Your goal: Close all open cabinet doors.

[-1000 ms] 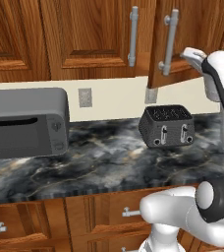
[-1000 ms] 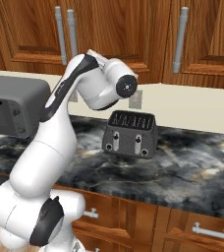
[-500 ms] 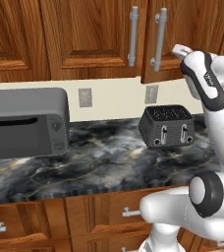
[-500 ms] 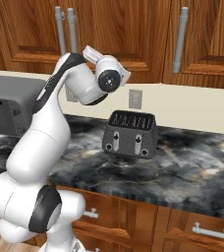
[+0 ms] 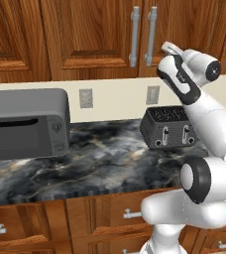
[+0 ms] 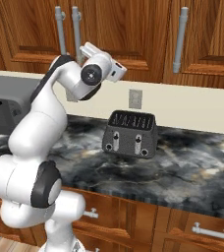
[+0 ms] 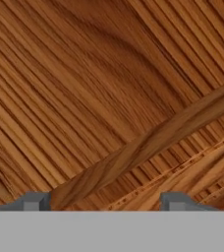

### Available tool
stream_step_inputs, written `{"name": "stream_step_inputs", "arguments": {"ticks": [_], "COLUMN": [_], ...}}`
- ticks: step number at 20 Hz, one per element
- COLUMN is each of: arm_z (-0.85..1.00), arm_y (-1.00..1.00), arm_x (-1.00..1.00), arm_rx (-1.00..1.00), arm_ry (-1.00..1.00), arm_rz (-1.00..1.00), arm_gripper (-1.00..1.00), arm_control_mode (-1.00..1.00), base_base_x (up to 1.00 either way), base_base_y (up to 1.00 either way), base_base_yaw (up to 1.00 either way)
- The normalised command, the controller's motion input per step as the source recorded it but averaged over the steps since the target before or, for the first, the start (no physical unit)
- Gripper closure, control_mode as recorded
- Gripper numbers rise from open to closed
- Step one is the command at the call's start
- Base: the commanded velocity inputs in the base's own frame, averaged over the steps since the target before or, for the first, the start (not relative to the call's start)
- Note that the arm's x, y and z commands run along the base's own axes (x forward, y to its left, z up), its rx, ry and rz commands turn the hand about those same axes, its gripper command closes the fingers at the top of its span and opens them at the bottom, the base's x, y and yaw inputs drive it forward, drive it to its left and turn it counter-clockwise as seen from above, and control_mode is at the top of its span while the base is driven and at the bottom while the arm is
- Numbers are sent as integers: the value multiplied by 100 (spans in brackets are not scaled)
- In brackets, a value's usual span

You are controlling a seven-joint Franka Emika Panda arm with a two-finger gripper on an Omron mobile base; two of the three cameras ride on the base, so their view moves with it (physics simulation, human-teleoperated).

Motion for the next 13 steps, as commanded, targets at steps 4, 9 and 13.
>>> {"name": "stream_step_inputs", "arguments": {"ticks": [4,9,13], "arm_z": [0,0,0], "arm_y": [0,0,8], "arm_x": [41,31,-67], "arm_rx": [0,0,0], "arm_ry": [4,6,11], "arm_rz": [-17,-18,-7], "arm_gripper": [-100,-100,-100], "arm_control_mode": [-100,-100,-100], "base_base_x": [0,0,0], "base_base_y": [0,0,0], "base_base_yaw": [0,0,0]}}
